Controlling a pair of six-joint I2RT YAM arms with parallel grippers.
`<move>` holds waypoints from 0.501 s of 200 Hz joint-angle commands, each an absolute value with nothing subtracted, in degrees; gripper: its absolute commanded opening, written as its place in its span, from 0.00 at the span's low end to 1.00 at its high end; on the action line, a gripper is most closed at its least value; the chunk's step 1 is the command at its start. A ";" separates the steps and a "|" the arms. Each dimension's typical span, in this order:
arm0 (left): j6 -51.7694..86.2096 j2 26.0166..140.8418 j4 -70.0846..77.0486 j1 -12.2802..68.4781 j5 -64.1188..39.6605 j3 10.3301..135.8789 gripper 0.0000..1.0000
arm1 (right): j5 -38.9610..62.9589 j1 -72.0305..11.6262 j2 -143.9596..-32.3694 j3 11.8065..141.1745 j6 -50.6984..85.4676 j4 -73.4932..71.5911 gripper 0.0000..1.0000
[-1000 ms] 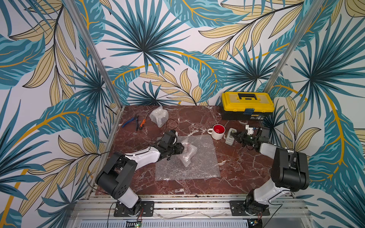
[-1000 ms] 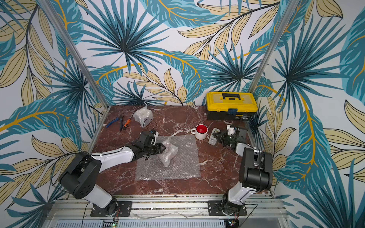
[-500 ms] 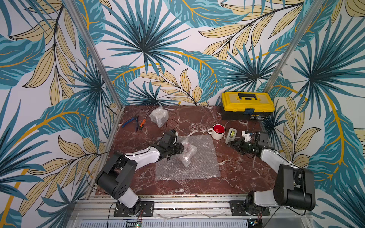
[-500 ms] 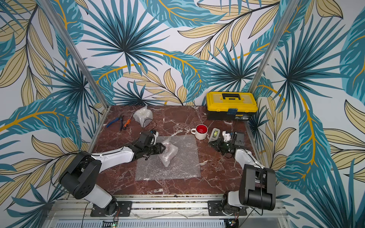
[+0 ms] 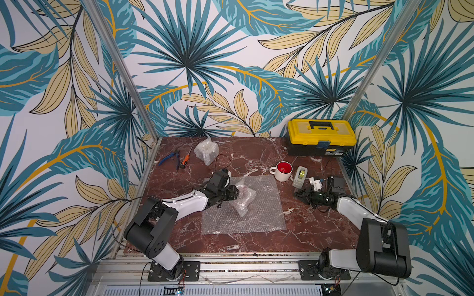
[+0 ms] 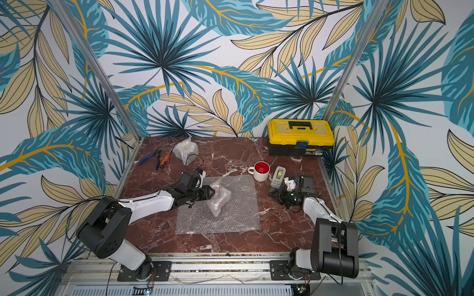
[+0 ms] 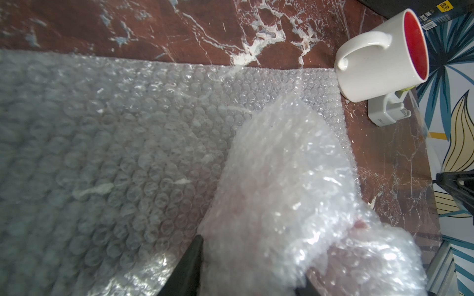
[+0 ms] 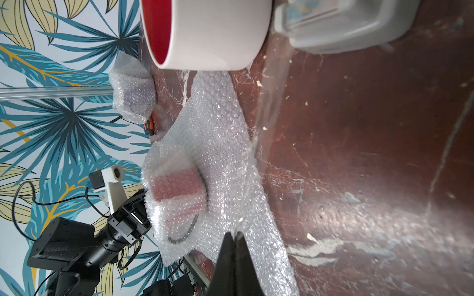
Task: Wrap mugs in bubble wrap
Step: Tear off the tape using the Tape Cutter.
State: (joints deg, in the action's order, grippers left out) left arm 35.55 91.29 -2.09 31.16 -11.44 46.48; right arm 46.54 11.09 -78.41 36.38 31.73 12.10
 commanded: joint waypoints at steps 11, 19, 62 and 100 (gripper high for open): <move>35.42 92.07 -6.22 31.11 -11.54 43.83 0.43 | 45.99 9.93 -80.00 34.72 28.69 17.05 0.00; 35.42 92.07 -6.20 31.11 -11.55 43.86 0.43 | 44.63 9.85 -80.47 34.87 28.09 18.02 0.00; 35.49 91.78 -6.18 31.11 -11.64 43.64 0.43 | 35.91 9.66 -83.44 35.83 25.60 24.87 0.00; 36.03 91.58 -6.10 31.27 -11.12 43.42 0.43 | 28.29 9.58 -84.98 37.24 25.25 29.61 0.00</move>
State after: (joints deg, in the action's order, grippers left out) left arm 35.81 91.18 -1.87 31.16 -11.40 46.24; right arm 33.87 10.37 -83.61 37.08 26.94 19.22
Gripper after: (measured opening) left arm 0.427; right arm 0.047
